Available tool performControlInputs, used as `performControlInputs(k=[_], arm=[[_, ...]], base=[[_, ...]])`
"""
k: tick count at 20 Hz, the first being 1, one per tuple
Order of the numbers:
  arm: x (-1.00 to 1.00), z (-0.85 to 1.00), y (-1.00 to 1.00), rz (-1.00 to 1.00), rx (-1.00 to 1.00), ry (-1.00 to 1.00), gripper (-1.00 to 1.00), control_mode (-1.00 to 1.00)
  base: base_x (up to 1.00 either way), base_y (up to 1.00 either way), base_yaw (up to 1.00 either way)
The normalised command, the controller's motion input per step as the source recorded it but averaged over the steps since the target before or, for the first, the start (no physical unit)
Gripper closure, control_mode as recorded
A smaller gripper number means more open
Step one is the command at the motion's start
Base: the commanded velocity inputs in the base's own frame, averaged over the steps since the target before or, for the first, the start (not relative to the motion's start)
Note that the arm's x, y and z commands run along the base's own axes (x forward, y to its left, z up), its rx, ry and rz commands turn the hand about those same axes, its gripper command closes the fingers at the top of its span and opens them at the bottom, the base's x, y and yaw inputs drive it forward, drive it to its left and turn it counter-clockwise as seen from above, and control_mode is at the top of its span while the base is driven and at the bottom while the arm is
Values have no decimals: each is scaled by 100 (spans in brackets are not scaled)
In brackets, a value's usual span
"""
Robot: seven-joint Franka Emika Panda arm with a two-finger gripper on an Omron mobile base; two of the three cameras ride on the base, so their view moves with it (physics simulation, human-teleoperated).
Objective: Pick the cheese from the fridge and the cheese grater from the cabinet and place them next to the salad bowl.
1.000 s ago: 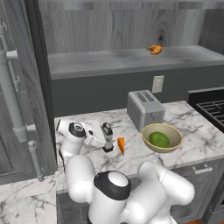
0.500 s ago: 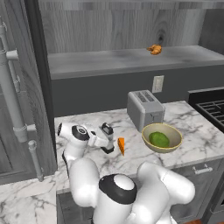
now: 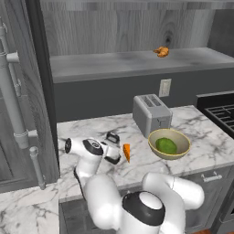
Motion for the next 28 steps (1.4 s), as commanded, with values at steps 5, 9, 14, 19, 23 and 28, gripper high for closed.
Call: performControlInputs(k=[5, 9, 14, 19, 23, 28], arm=[[-22, -24, -14, 24, 2, 13, -100, -100], [-13, -31, -14, 20, 2, 8, -100, -100], [1, -11, -4, 17, 7, 0, -100, -100], [-24, -6, -3, 12, 4, -4, -100, -100], [-35, 0, -2, 9, 2, -10, -100, -100], [-14, 0, -2, 6, 1, -9, -100, -100]], base=[[0, 0, 0], [0, 0, 0], [0, 0, 0], [0, 0, 0], [0, 0, 0], [0, 0, 0]])
